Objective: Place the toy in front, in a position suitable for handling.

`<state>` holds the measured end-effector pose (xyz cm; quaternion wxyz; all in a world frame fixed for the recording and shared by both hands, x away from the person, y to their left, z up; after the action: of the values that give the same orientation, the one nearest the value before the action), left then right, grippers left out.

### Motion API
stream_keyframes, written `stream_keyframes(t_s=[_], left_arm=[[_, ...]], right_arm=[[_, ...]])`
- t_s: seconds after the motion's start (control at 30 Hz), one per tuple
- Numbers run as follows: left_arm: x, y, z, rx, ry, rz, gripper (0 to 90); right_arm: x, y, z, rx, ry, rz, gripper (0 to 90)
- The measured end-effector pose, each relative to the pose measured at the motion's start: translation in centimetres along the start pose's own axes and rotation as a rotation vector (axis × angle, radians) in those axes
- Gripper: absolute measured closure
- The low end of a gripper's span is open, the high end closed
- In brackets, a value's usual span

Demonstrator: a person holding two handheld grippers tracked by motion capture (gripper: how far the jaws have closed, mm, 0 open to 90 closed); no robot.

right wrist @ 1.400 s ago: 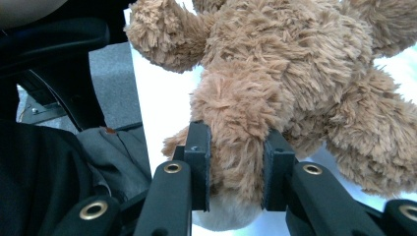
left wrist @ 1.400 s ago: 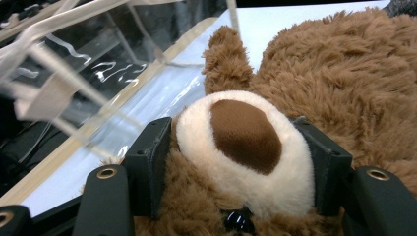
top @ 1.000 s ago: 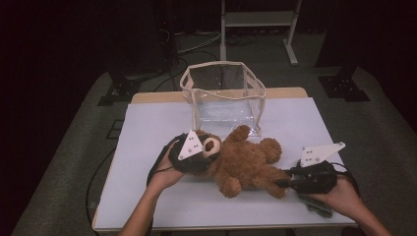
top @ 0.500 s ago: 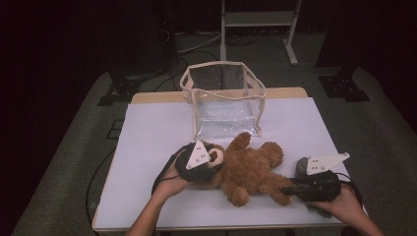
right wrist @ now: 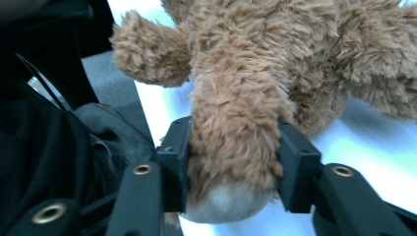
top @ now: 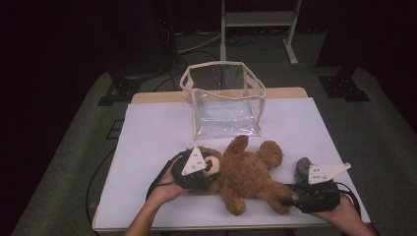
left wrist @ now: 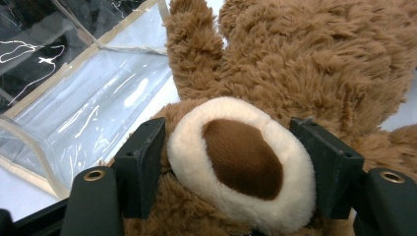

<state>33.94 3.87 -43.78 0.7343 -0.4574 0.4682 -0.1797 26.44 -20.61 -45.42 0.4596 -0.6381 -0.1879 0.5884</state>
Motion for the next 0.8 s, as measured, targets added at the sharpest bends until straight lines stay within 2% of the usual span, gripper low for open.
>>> stream_keyframes(t_s=[0.2,0.33,0.4,0.43,0.47,0.5,0.53,0.6,0.67,0.73,0.77,0.8], left_arm=[[-0.1,0.0,0.0,0.002,0.011,0.008,28.2],[-0.3,0.0,0.0,0.005,0.023,0.010,26.1],[-0.4,-0.1,0.0,0.006,0.026,0.012,25.2],[-0.4,-0.1,0.0,0.006,0.026,0.012,25.0],[-0.4,-0.1,-0.1,0.006,0.027,0.013,24.8],[-0.4,-0.1,-0.1,0.006,0.027,0.013,24.3],[-0.5,-0.1,-0.1,0.010,0.028,0.016,24.0],[-0.5,-0.1,0.0,0.012,0.026,0.018,23.5],[-0.7,-0.2,0.1,0.008,0.025,0.019,22.4],[-0.8,-0.2,0.2,0.009,0.021,0.015,19.8],[-0.8,-0.2,0.2,0.009,0.021,0.015,19.1],[-0.9,-0.2,0.3,0.010,0.019,0.009,18.4]], right_arm=[[-1.7,-0.1,-0.1,0.015,-0.003,-0.049,41.8],[-3.6,-0.3,-1.0,0.030,0.045,-0.094,37.0],[-4.6,-0.3,-1.7,0.027,0.084,-0.112,34.4],[-4.6,-0.3,-1.7,0.027,0.084,-0.112,34.4],[-5.4,0.0,-2.7,0.028,0.131,-0.112,33.6],[-5.4,0.0,-2.7,0.028,0.131,-0.112,33.6],[-6.0,0.3,-3.7,0.033,0.166,-0.113,33.0],[-6.1,0.5,-4.1,0.032,0.181,-0.110,32.4],[-6.4,1.4,-5.6,0.039,0.225,-0.091,31.9],[-6.3,2.1,-6.5,0.044,0.243,-0.071,32.0],[-6.3,2.1,-6.5,0.044,0.243,-0.071,32.0],[-6.0,2.9,-7.3,0.035,0.266,-0.055,32.8]])
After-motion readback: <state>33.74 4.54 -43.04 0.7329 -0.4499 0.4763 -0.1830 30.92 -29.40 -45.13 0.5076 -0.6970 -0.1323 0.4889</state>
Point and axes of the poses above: each handheld gripper's, and its own axes: x roughly forward along the jaws, y roughly out of its underside, z roughly to its left, the point moved 9 cm from there along x, roughly forward along the jaws, and after that the axes turned 6 degrees about -x, right-handed, at the moved point
